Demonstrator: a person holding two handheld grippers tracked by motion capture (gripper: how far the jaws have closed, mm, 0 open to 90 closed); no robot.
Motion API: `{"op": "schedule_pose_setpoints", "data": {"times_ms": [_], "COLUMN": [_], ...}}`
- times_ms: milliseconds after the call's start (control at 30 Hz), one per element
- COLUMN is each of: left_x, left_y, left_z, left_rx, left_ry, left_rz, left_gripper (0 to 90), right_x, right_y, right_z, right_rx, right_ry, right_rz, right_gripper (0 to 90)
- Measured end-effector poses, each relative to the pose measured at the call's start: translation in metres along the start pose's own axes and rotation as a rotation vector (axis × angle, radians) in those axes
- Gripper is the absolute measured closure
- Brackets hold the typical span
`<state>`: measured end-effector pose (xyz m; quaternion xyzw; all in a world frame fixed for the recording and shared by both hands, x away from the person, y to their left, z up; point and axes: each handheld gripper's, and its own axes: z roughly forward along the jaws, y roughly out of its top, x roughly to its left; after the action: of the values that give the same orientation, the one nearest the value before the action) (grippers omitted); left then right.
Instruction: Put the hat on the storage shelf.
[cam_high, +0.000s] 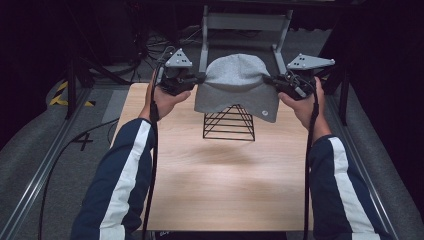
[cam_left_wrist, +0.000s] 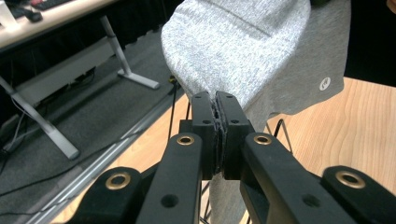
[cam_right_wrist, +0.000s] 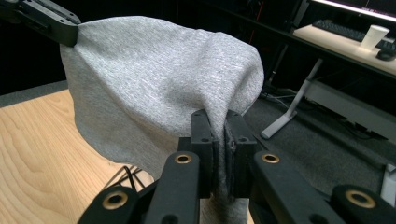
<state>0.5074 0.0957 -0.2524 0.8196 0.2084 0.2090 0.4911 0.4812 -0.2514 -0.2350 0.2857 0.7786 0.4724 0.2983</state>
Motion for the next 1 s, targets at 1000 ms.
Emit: {"op": "schedule_pose_setpoints", "data": {"times_ms": [1000], "left_x": [-0.020], "left_y": [-0.094], "left_z": [0.078], "left_rx": [0.180], "left_ry": [-0.010], "left_rz": [-0.080], "left_gripper": [87.4], "right_x": [0.022], "right_y": [-0.101], "right_z": [0.060], "right_rx": [0.207], "right_ry": [0.055], "right_rz": [0.060], "right_gripper": [84.3]}}
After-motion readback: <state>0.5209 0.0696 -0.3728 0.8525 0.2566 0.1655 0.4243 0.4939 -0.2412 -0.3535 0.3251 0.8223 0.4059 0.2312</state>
